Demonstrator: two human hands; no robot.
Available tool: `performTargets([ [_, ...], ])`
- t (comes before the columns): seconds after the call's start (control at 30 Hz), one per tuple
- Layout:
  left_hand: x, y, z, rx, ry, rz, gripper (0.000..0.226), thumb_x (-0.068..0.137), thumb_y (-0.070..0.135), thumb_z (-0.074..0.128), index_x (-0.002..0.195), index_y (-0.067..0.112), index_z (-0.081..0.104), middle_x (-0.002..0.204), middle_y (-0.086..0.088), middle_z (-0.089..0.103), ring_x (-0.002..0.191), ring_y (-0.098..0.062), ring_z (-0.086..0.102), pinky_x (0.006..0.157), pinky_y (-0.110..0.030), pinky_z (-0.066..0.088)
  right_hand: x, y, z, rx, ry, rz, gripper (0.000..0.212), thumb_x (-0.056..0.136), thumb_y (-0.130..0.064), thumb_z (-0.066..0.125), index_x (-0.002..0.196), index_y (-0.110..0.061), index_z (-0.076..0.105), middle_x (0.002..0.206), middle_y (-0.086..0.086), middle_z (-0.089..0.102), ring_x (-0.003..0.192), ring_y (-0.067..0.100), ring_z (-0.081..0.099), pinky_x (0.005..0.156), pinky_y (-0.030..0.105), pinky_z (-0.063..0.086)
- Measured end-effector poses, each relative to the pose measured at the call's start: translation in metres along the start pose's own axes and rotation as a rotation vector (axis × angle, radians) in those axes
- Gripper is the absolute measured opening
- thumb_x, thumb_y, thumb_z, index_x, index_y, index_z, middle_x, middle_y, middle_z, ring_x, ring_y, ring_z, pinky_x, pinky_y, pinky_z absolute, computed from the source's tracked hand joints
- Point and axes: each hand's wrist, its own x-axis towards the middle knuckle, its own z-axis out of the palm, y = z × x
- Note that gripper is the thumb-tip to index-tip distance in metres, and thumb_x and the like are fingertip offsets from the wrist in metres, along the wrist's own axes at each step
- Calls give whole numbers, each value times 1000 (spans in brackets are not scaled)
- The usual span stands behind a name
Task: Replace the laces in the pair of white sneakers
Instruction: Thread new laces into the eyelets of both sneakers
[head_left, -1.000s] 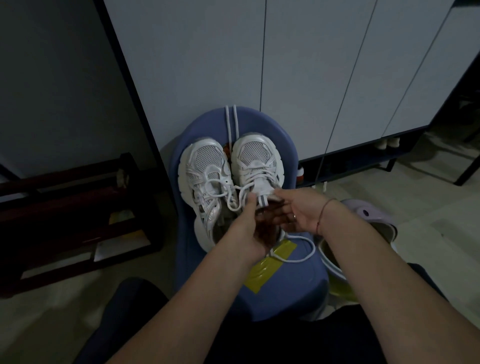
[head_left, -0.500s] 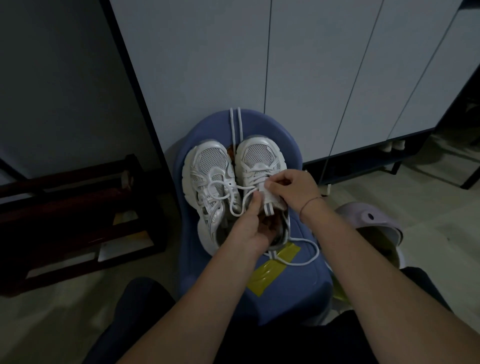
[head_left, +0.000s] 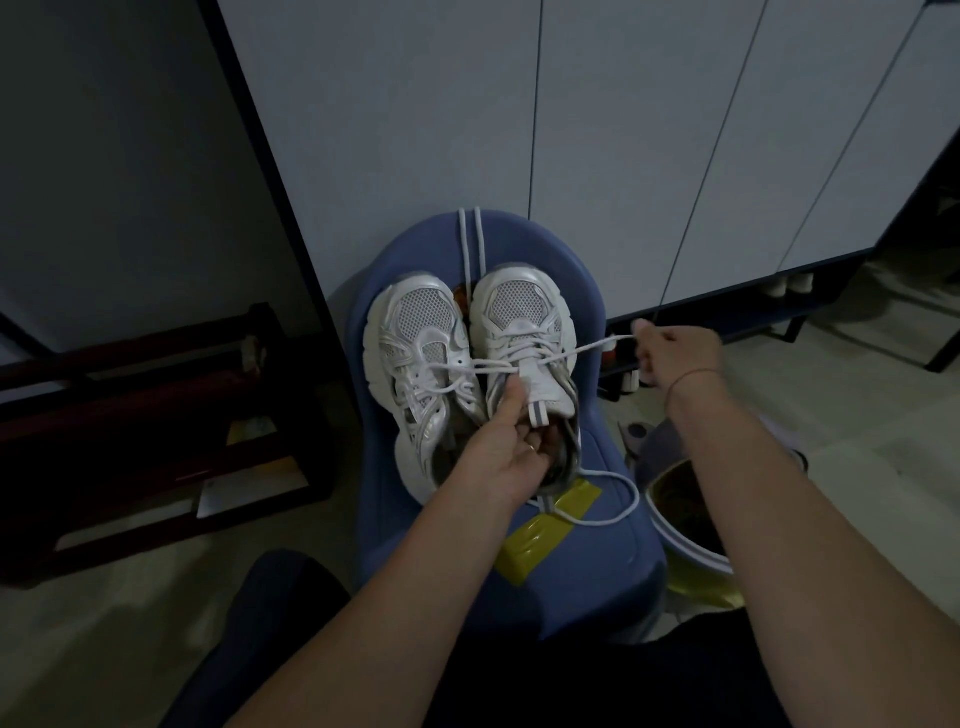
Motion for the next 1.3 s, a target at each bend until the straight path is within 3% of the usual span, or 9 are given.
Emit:
performTargets([
  [0.1,1,-1,-1,8,7,7,20,95,25,60,85,7,61,90,-8,64,84,-18,58,72,-27,45,11,1,-19,94,111,112,40,94,-20,56,55,-9,50,55,5,46,30,6,38,36,18,31],
  [0.2,-1,-1,1,-1,0,16,20,95,23,61,83,7,62,89,-9,64,82,-19,58,69,-28,47,4,-3,-15,-212,127,-132,23,89,-21,63,75,-3,64,71,5,59,61,14,55,60,22,38],
  [0.37,-7,0,2,18,-48,-6,26,96,26,59,84,4,64,84,-13,67,80,-24,62,63,-31,49,-39,-15,22,-279,-404,-406,7,82,-20,71,86,-15,67,67,-2,53,61,6,47,57,15,41],
  [0.53,-7,1,1,45,-89,-17,28,99,28,53,93,3,65,92,-13,67,85,-23,62,75,-32,49,-43,-6,33,-315,-450,-400,16,83,-18,70,74,-13,59,62,-5,47,58,4,41,52,7,37],
  [0.73,-5,2,1,12,-25,-16,19,96,21,59,85,5,63,88,-11,64,81,-21,59,67,-29,48,-10,-3,9,-222,107,-216,18,87,-20,65,81,-3,64,76,8,57,72,19,51,69,31,43],
  [0.83,-4,1,0,29,-4,-8,17,95,22,61,85,7,61,89,-7,63,83,-18,57,71,-27,46,2,0,-10,-229,212,-121,20,90,-23,61,78,-8,62,78,8,58,74,20,53,69,27,38],
  [0.97,-3,1,0,29,-18,-13,18,95,22,60,85,6,63,88,-8,64,81,-18,59,68,-26,47,-10,-7,2,-215,-41,-258,14,85,-23,68,89,-9,65,82,4,62,74,15,56,67,24,42],
  [1.1,-8,2,1,45,-49,-28,25,97,25,57,87,4,64,86,-11,66,80,-21,61,65,-28,49,-39,-10,24,-308,-477,-435,6,84,-20,69,85,-16,64,59,-3,49,53,6,43,49,11,36],
  [1.3,-5,3,-1,31,-66,-48,26,97,26,56,93,2,65,90,-13,68,83,-23,63,71,-32,52,-40,-8,30,-370,-462,-442,9,86,-17,67,82,-10,63,60,-7,47,56,4,42,53,12,36],
])
